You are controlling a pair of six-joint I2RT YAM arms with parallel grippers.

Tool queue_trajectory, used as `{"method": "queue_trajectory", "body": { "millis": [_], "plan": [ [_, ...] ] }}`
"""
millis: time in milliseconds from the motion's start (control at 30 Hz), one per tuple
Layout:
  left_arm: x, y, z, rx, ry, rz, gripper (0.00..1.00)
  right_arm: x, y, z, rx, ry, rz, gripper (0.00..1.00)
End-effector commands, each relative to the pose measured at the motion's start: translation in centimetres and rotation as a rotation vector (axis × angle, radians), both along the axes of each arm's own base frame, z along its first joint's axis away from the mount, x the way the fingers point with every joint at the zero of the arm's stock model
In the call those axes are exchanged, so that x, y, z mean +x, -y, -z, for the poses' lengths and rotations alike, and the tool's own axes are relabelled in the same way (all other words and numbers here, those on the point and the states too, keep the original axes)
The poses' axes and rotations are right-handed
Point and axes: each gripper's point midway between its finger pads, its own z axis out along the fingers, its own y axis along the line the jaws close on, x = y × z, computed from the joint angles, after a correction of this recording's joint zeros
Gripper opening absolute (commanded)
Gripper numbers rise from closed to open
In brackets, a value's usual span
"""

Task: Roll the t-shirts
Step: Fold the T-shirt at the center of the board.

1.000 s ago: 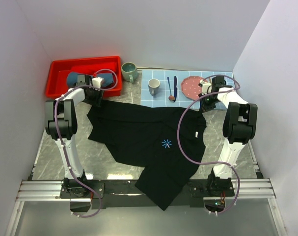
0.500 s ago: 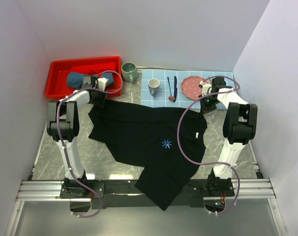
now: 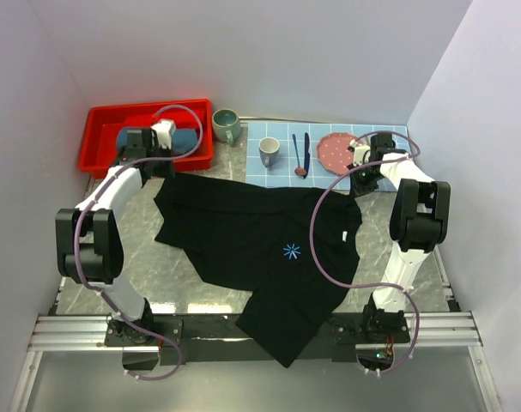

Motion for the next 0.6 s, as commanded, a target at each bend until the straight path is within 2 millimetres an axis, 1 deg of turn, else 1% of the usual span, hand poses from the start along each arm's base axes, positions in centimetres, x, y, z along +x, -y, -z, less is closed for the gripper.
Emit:
{"method": "queue_trajectory", "body": {
  "millis": [0,133,233,267,333,433,533,567],
  "plan": [
    [-6.1,3.8,5.2,-0.203,-0.306,0.053,0.01,2.1,-0.5,-2.7,0.011,0.087,-0.013,0.00],
    [-8.0,5.2,6.7,-0.237,-0.387,0.074,0.01,2.4,-0.6,-2.7,0.016,0.089,-0.019,0.00],
    [-9.9,5.4,8.4,-0.227,-0.462,0.075,0.01,2.5,-0.6,-2.7,0.018,0.092,-0.022,0.00],
    [-10.3,5.2,9.1,-0.215,-0.489,0.064,0.01,2.6,-0.6,-2.7,0.018,0.092,-0.022,0.00],
    [-11.1,4.8,9.9,-0.195,-0.532,0.044,0.01,2.7,-0.7,-2.8,0.020,0.095,-0.025,0.00],
    [-11.7,3.7,10.2,-0.147,-0.543,0.005,0.01,2.8,-0.9,-2.7,0.024,0.094,-0.025,0.00],
    [-13.9,2.4,11.3,-0.080,-0.639,-0.029,0.01,2.9,-1.0,-2.9,0.025,0.096,-0.031,0.00],
    [-15.3,2.0,11.8,-0.058,-0.686,-0.040,0.01,2.8,-1.1,-2.9,0.025,0.096,-0.039,0.00]
  ]
}}
